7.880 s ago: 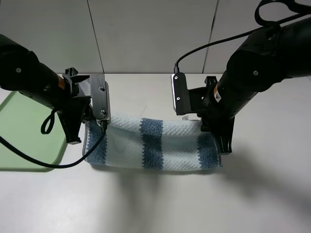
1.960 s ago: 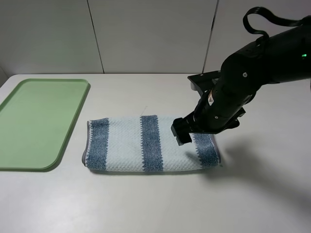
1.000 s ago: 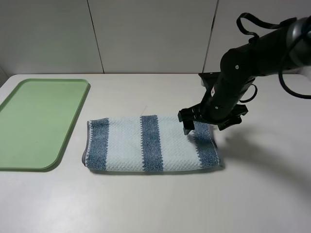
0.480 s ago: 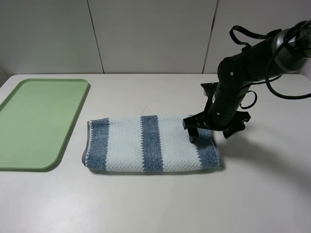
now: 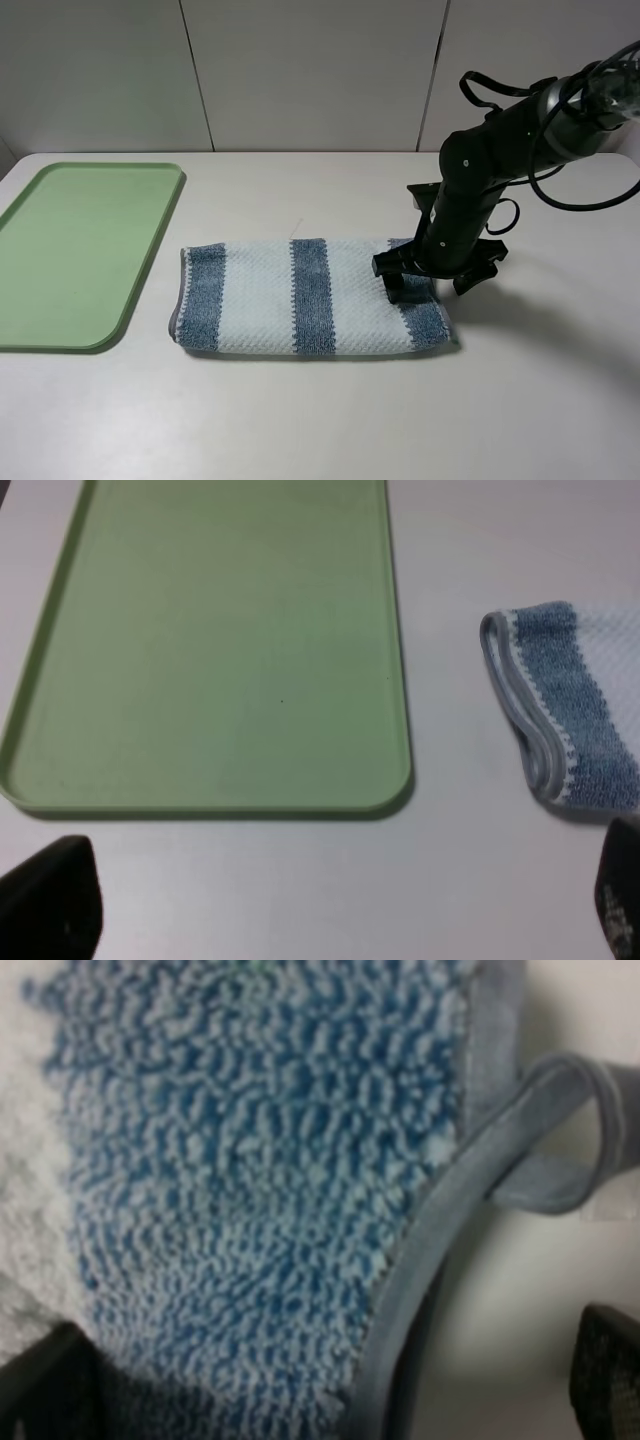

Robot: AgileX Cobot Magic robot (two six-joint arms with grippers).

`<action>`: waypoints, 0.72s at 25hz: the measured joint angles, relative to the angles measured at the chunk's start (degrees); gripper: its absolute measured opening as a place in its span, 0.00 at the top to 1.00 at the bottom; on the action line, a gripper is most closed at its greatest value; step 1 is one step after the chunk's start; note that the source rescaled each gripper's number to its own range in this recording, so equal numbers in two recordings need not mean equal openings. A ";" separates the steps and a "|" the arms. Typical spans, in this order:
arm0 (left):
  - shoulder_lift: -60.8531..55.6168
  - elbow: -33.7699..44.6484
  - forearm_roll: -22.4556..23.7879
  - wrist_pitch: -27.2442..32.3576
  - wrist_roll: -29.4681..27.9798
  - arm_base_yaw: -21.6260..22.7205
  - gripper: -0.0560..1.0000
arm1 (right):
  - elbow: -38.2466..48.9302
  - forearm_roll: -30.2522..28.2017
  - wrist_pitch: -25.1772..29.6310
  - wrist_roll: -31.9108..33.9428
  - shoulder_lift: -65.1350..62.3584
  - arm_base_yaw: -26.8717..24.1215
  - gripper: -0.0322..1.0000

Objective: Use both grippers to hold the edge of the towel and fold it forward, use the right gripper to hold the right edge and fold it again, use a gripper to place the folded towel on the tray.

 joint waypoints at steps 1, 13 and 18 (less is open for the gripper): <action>0.00 0.00 0.00 0.00 0.00 0.00 0.01 | -0.06 -0.01 0.00 0.00 0.13 0.00 0.00; 0.00 0.00 0.00 0.00 0.00 0.00 0.01 | -0.13 0.70 -0.40 -1.22 0.35 0.00 0.10; 0.00 0.00 0.00 0.00 0.00 0.00 0.01 | -0.32 3.06 -1.69 -2.13 0.67 0.19 0.53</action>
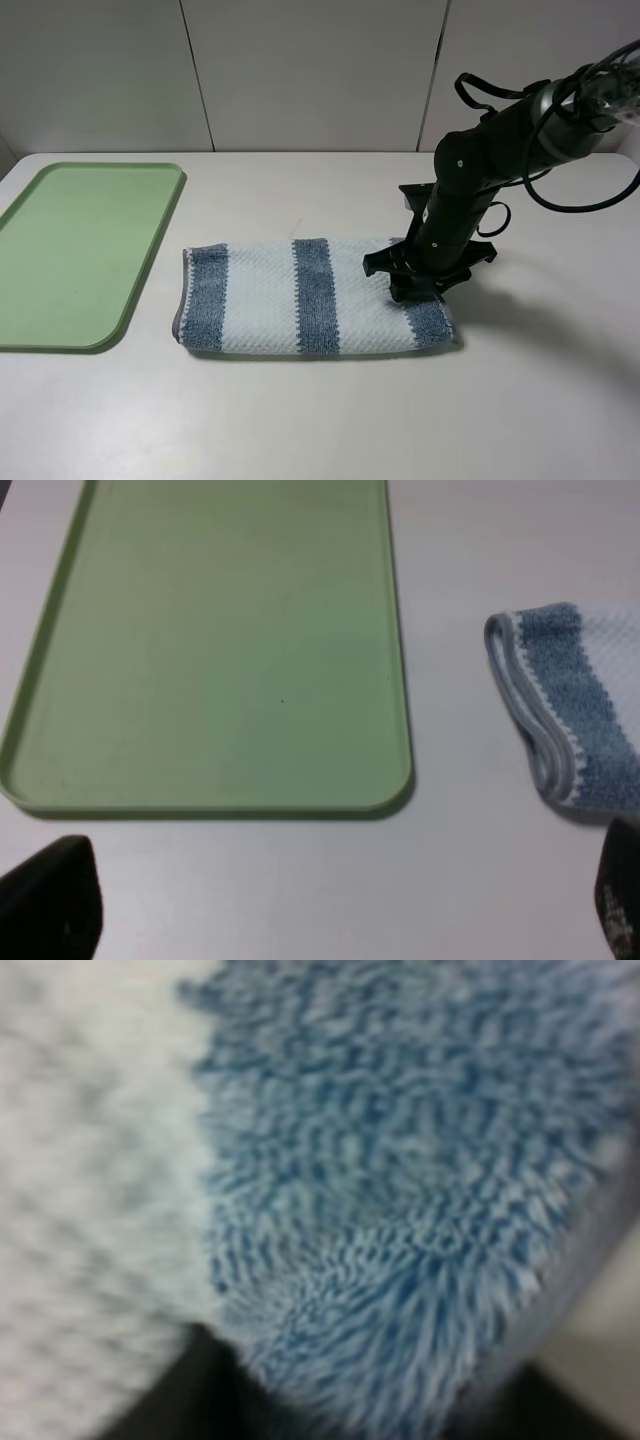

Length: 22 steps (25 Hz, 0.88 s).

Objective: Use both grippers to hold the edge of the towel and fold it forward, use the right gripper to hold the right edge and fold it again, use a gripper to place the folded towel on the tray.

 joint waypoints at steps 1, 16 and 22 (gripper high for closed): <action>0.00 0.00 0.00 0.00 0.00 0.00 0.01 | 0.01 0.27 -0.11 -0.22 0.00 0.07 0.65; 0.00 0.00 0.00 0.00 0.00 0.00 0.01 | -0.35 -3.74 3.85 -0.60 -2.84 -0.05 0.89; 0.00 0.00 0.00 0.00 0.00 0.00 0.01 | -0.31 -6.98 7.92 -0.24 -7.53 -0.16 0.89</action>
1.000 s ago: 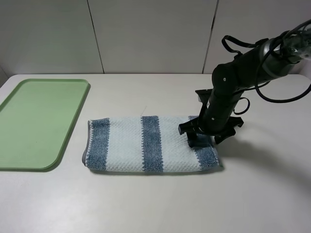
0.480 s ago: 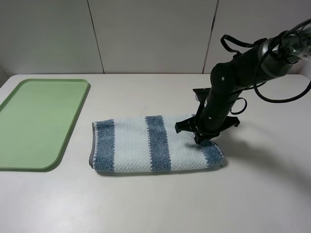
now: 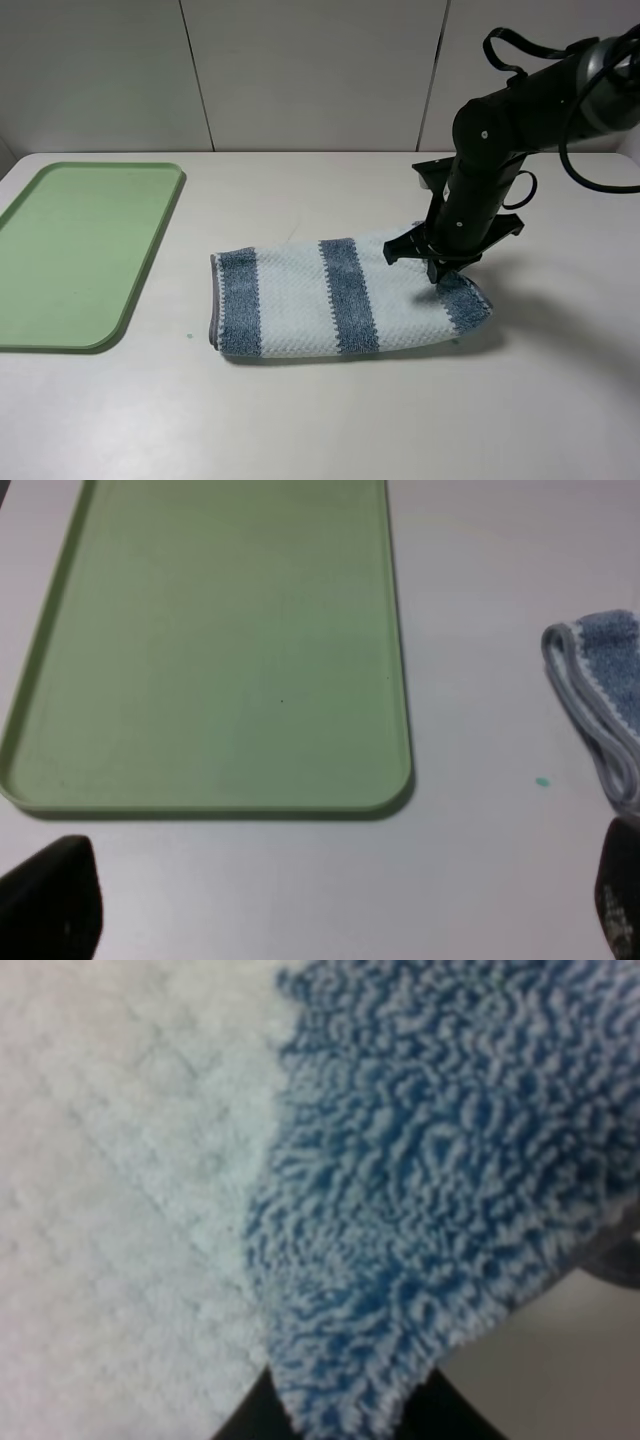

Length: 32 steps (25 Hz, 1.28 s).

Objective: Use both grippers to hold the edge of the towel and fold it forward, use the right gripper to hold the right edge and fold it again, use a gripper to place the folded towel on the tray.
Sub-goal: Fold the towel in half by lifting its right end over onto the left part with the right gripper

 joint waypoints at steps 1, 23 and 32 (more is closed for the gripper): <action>0.00 0.00 0.00 0.00 0.00 0.00 0.01 | 0.00 -0.65 0.75 0.40 -0.63 0.00 0.89; 0.00 0.00 0.00 0.00 0.00 0.00 0.01 | 0.00 -8.87 13.15 2.40 -12.93 -2.05 0.89; 0.00 0.00 0.00 0.00 0.00 0.00 0.01 | 0.10 -8.81 16.95 1.51 -18.65 -6.43 0.89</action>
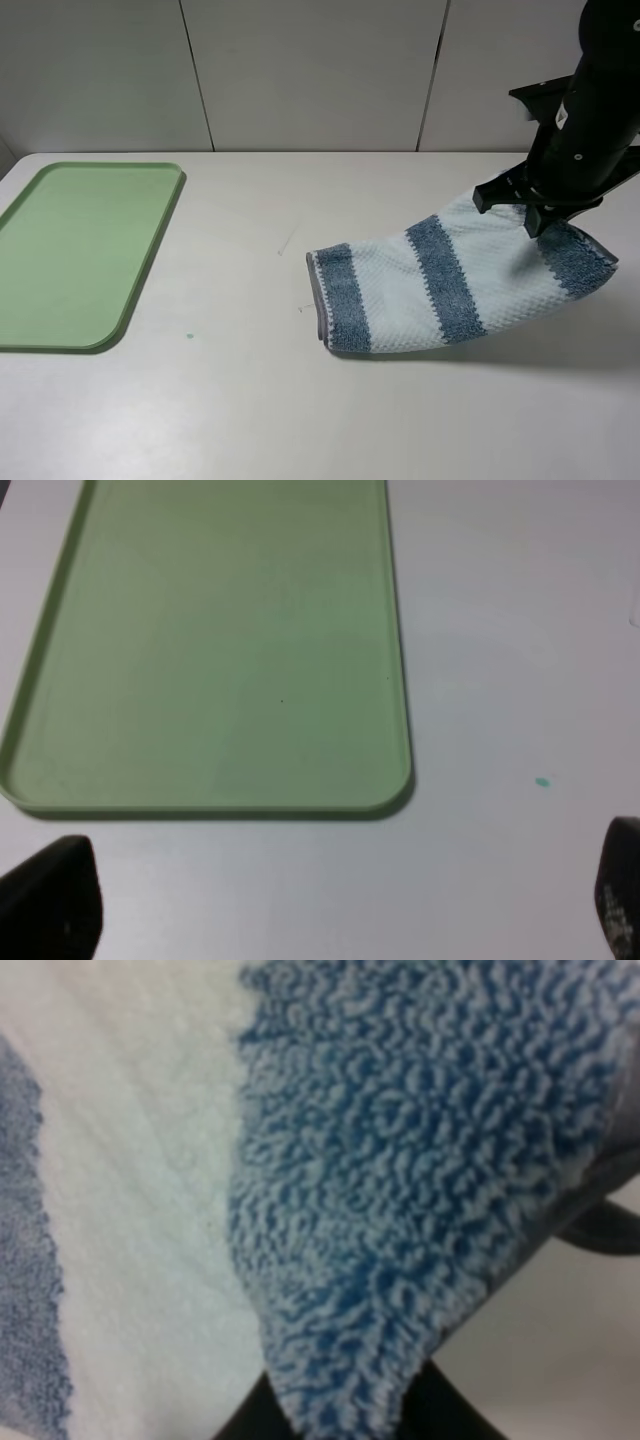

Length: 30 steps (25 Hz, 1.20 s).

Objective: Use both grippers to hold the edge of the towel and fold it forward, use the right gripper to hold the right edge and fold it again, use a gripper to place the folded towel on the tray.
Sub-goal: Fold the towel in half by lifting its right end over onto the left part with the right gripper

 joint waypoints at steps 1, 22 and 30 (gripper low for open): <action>0.00 0.00 0.00 0.00 0.00 0.00 0.01 | 0.00 -0.07 0.48 -0.34 -0.59 -0.22 0.89; 0.00 0.00 0.00 0.00 0.00 0.00 0.01 | -7.42 1.25 8.18 -4.58 -1.51 -0.27 0.89; 0.00 0.00 0.00 0.00 0.00 0.00 0.01 | -5.12 2.93 4.13 -5.06 1.95 -0.22 0.89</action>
